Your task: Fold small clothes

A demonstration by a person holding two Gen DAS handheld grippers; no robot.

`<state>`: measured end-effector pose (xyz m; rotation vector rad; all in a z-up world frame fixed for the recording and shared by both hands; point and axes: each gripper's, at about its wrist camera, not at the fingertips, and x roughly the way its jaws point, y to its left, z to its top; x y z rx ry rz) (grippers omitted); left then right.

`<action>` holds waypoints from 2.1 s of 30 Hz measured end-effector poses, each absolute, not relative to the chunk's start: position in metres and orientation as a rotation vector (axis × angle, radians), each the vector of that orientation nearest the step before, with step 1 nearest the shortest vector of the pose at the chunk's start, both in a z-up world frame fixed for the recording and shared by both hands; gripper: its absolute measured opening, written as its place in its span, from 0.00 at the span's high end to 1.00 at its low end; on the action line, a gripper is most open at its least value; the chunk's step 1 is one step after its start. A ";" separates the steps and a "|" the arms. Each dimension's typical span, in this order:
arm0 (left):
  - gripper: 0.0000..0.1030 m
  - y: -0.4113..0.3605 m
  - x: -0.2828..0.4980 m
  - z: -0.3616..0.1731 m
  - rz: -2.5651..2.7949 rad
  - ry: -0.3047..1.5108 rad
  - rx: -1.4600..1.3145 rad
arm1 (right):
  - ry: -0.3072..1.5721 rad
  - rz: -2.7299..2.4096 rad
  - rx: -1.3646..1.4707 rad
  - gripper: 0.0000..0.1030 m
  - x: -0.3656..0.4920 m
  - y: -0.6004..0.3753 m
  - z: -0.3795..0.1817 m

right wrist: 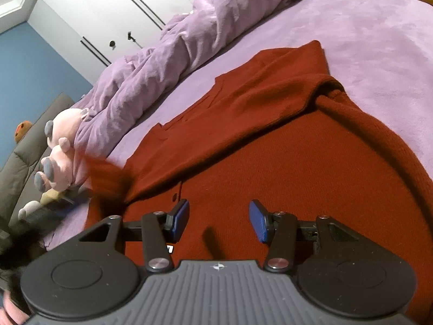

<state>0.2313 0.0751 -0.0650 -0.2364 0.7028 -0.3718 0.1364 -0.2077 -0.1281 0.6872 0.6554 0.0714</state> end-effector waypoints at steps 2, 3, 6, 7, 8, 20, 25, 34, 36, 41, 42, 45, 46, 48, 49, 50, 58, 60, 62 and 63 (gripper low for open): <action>0.62 0.084 0.224 -0.080 -0.304 0.735 -0.274 | 0.654 0.093 0.672 0.53 0.139 -0.206 -0.125; 0.62 0.090 0.221 -0.084 -0.262 0.742 -0.282 | 0.653 0.110 0.669 0.53 0.142 -0.205 -0.124; 0.57 0.115 0.217 -0.092 -0.153 0.733 -0.317 | 0.655 0.166 0.690 0.52 0.158 -0.200 -0.120; 0.57 0.123 0.216 -0.095 -0.110 0.736 -0.336 | 0.653 0.185 0.702 0.52 0.167 -0.197 -0.118; 0.58 0.131 0.215 -0.099 -0.100 0.741 -0.365 | 0.652 0.207 0.718 0.51 0.176 -0.194 -0.117; 0.53 0.161 0.217 -0.113 -0.178 0.732 -0.576 | 0.652 0.302 0.567 0.30 0.267 -0.165 -0.114; 0.53 0.167 0.219 -0.116 -0.195 0.739 -0.628 | 0.677 0.334 0.526 0.30 0.285 -0.157 -0.124; 0.50 0.158 0.220 -0.112 -0.186 0.742 -0.563 | 0.665 0.437 0.474 0.32 0.288 -0.158 -0.125; 0.50 0.158 0.221 -0.112 -0.183 0.745 -0.565 | 0.669 0.453 0.466 0.40 0.288 -0.160 -0.126; 0.50 0.158 0.223 -0.111 -0.178 0.753 -0.576 | 0.661 0.485 0.458 0.67 0.286 -0.163 -0.126; 0.50 0.158 0.223 -0.111 -0.174 0.756 -0.578 | 0.663 0.480 0.448 0.71 0.286 -0.162 -0.126; 0.50 0.158 0.225 -0.107 -0.157 0.771 -0.589 | 0.684 0.485 0.466 0.93 0.286 -0.162 -0.123; 0.50 0.158 0.226 -0.106 -0.152 0.773 -0.593 | 0.676 0.493 0.483 0.93 0.285 -0.164 -0.120; 0.50 0.157 0.228 -0.103 -0.139 0.784 -0.587 | 0.644 0.507 0.507 0.93 0.283 -0.169 -0.110; 0.50 0.156 0.229 -0.101 -0.133 0.786 -0.577 | 0.619 0.507 0.523 0.94 0.281 -0.174 -0.104; 0.50 0.155 0.230 -0.098 -0.125 0.787 -0.558 | 0.601 0.504 0.543 0.97 0.280 -0.180 -0.097; 0.47 0.144 0.235 -0.094 -0.113 0.775 -0.503 | 0.659 0.414 0.666 0.96 0.282 -0.227 -0.096; 0.47 0.143 0.235 -0.096 -0.103 0.782 -0.506 | 0.736 0.451 0.662 0.94 0.281 -0.217 -0.113; 0.47 0.144 0.234 -0.097 -0.096 0.786 -0.500 | 0.771 0.467 0.672 0.68 0.281 -0.206 -0.127; 0.47 0.145 0.233 -0.096 -0.096 0.785 -0.501 | 0.780 0.477 0.697 0.59 0.282 -0.203 -0.133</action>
